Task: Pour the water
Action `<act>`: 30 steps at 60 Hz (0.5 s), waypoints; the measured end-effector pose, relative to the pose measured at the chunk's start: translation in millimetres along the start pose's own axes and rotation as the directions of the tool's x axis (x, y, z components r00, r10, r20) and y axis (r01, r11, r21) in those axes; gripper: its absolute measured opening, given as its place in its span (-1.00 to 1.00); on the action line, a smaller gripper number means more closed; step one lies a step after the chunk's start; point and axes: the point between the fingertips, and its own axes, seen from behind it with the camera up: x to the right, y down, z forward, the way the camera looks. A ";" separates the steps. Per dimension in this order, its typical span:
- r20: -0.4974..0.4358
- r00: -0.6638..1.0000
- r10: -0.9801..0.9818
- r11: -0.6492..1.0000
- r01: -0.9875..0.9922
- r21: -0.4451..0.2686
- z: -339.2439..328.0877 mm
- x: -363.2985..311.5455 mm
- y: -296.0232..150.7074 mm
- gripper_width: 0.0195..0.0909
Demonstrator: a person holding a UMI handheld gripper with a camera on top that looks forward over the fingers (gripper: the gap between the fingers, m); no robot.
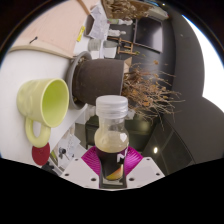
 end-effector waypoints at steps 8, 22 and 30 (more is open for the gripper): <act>0.007 0.990 -0.144 0.987 0.143 0.068 7.6 -22.8 -10.3 -0.82; 0.020 0.988 -0.151 0.982 0.148 0.118 19.2 -35.5 -4.5 -0.81; 0.116 0.979 0.166 0.980 -0.177 0.087 18.8 -23.4 3.6 -0.82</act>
